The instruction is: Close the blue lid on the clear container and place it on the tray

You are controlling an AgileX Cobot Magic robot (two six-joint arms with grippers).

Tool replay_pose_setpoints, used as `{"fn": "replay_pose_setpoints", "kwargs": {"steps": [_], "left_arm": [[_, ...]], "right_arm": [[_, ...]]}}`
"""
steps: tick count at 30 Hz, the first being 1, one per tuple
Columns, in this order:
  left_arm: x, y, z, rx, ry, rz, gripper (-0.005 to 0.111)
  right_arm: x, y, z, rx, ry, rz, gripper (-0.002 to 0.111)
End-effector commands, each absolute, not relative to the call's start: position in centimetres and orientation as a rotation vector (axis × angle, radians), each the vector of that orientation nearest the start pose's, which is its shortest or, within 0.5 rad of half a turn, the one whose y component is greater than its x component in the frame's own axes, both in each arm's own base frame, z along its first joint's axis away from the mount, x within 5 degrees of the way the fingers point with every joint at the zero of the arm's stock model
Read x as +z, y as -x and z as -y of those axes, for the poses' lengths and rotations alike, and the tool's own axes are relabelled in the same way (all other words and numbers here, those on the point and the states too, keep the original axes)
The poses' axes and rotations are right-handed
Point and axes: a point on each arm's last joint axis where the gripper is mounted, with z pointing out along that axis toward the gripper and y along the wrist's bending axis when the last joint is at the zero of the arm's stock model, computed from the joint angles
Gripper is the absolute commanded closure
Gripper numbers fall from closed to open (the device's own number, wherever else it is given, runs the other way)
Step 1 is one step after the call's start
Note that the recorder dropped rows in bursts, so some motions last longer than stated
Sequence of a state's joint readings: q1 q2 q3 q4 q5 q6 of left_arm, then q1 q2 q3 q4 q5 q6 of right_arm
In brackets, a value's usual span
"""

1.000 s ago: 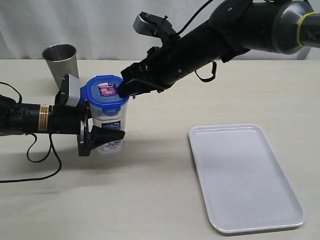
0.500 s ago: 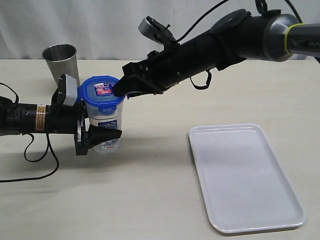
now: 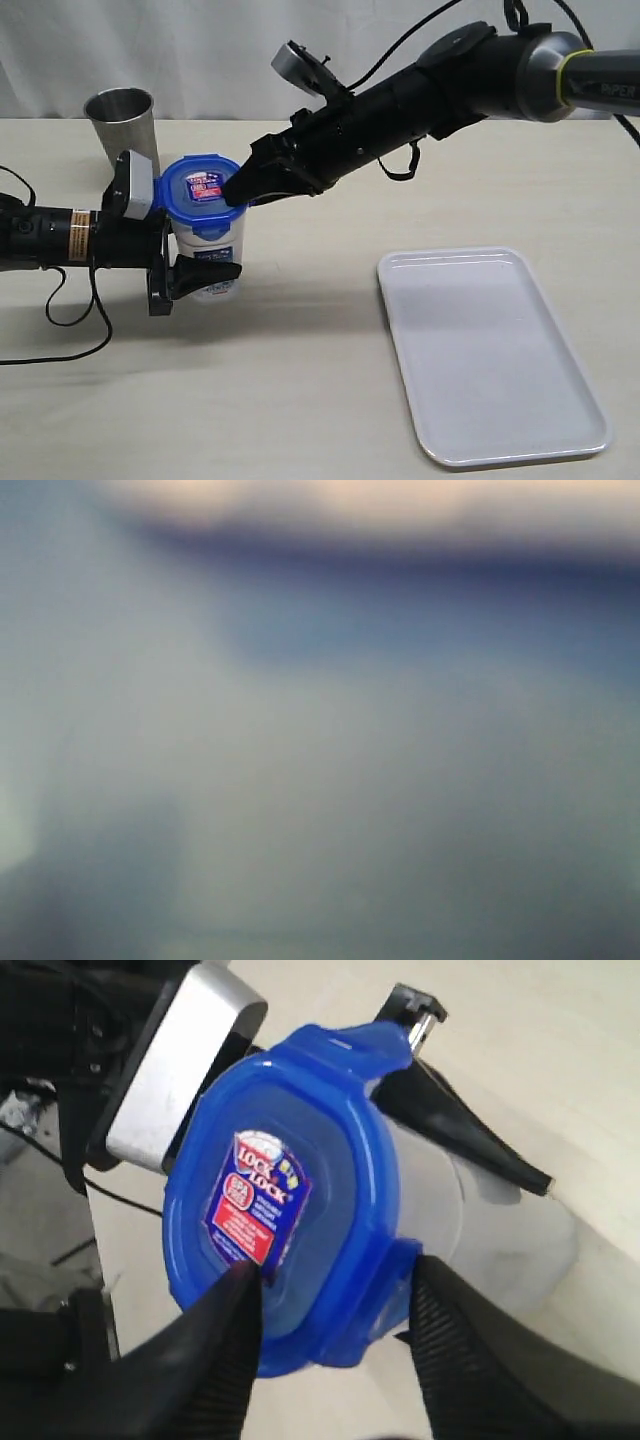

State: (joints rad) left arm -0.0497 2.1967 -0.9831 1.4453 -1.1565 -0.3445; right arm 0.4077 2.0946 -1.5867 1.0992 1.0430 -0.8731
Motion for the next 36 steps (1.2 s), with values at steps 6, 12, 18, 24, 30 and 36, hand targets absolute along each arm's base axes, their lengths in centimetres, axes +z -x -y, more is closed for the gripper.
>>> {"fn": "replay_pose_setpoints", "kwargs": {"steps": [6, 12, 18, 24, 30, 36], "left_arm": [[9.4, -35.0, 10.9, -0.607, -1.384, -1.248, 0.107], [8.7, -35.3, 10.6, -0.52, -1.444, -1.284, 0.107], [8.4, -35.3, 10.4, -0.279, -1.641, -1.029, 0.107], [8.4, -35.4, 10.4, -0.277, -1.635, -1.033, 0.107], [8.4, -35.3, 10.4, -0.29, -1.633, -1.04, 0.107], [8.5, -35.3, 10.5, -0.299, -1.626, -1.042, 0.107]], "right_arm": [[27.6, -35.9, -22.5, 1.022, 1.314, -2.107, 0.064], [31.4, -35.2, -21.5, 0.79, 1.381, -1.935, 0.06], [31.3, -33.6, -23.3, 0.535, 1.724, -1.699, 0.055], [28.8, -32.6, -26.8, 0.397, 1.872, -1.644, 0.055], [27.2, -32.6, -29.1, 0.331, 1.831, -1.757, 0.055], [26.2, -33.1, -29.5, 0.344, 1.88, -1.787, 0.059]]}}
